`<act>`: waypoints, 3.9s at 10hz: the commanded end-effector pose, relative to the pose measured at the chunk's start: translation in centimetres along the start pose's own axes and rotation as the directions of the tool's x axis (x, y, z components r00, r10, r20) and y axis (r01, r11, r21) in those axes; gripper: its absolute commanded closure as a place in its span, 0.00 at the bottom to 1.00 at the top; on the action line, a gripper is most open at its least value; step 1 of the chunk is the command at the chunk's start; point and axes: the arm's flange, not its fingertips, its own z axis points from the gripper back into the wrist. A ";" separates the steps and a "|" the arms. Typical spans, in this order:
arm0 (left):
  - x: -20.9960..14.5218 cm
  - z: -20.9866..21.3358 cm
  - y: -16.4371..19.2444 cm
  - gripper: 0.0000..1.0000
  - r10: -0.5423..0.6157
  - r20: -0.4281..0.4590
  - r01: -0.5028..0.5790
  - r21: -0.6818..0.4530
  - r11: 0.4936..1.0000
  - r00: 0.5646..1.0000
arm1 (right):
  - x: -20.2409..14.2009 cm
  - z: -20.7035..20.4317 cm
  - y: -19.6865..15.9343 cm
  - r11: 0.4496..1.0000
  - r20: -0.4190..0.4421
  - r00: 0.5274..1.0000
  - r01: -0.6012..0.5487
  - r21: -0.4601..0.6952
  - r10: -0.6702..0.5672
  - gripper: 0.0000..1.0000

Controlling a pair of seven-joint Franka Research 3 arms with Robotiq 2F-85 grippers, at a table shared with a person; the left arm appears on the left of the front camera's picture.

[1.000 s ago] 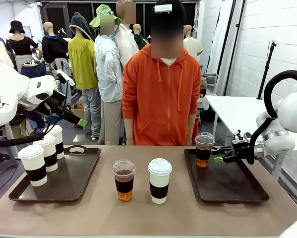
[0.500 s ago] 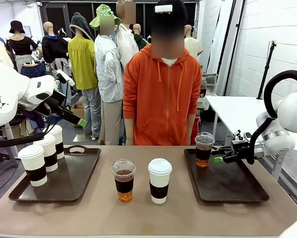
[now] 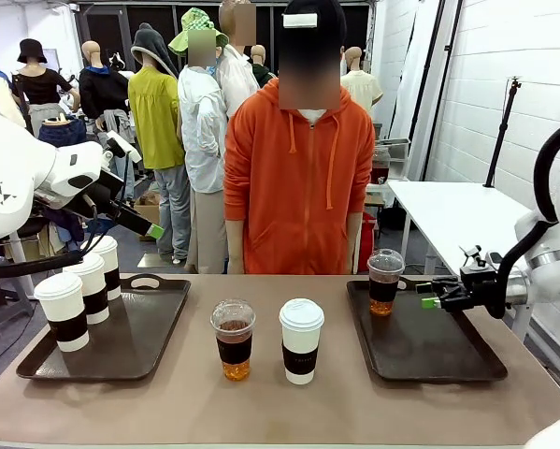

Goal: Distribute the coffee onto the tray.
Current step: Pick up another iced Americano from the middle of the table and place it on the right Handle tray.

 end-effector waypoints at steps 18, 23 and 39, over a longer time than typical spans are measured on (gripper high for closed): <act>0.0 0.0 0.0 0.00 0.001 0.004 -0.001 -0.009 1.000 1.000 | -1.9 -12.0 11.6 0.981 0.062 0.989 -0.143 0.127 0.136 0.00; 0.0 0.0 0.0 0.00 0.001 0.004 -0.001 -0.009 1.000 1.000 | -1.9 -12.1 11.7 0.983 0.057 0.988 -0.148 0.113 0.142 0.00; 0.0 0.0 0.0 0.00 0.001 0.004 -0.001 -0.009 1.000 1.000 | -1.9 -12.1 11.7 0.983 0.057 0.988 -0.148 0.113 0.142 0.00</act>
